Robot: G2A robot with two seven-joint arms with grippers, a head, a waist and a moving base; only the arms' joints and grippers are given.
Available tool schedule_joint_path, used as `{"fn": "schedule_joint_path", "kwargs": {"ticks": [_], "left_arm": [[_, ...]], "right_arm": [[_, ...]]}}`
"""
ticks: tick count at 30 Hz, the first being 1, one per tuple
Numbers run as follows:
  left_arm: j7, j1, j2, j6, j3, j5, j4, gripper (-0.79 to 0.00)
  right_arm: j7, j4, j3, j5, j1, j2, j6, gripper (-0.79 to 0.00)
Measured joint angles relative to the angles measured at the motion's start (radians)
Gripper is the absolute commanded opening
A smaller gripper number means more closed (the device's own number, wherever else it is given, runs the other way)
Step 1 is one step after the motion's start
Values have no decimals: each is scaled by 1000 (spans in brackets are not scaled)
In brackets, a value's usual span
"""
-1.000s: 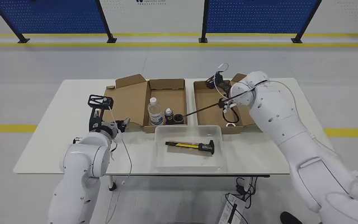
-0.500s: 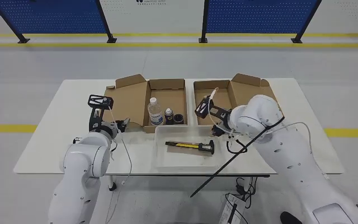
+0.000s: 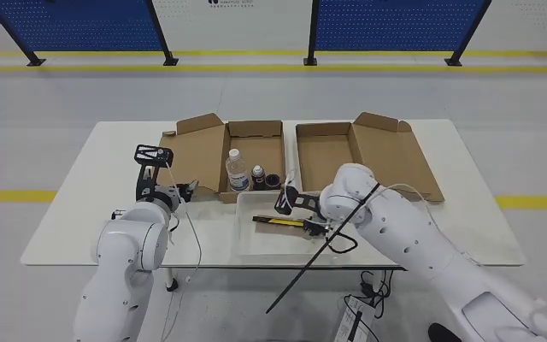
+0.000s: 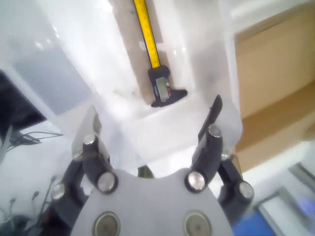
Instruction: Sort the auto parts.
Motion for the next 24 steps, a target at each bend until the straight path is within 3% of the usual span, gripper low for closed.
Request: {"fn": "schedule_joint_path", "kwargs": {"ticks": [8,24], "left_arm": [[0,0,0,0,0,0,0,0],[0,0,0,0,0,0,0,0]], "right_arm": [[-11,111,-69,31,47,-35,-8,-89],[-62,281,-129,49,83,-90,-25,-231]]}}
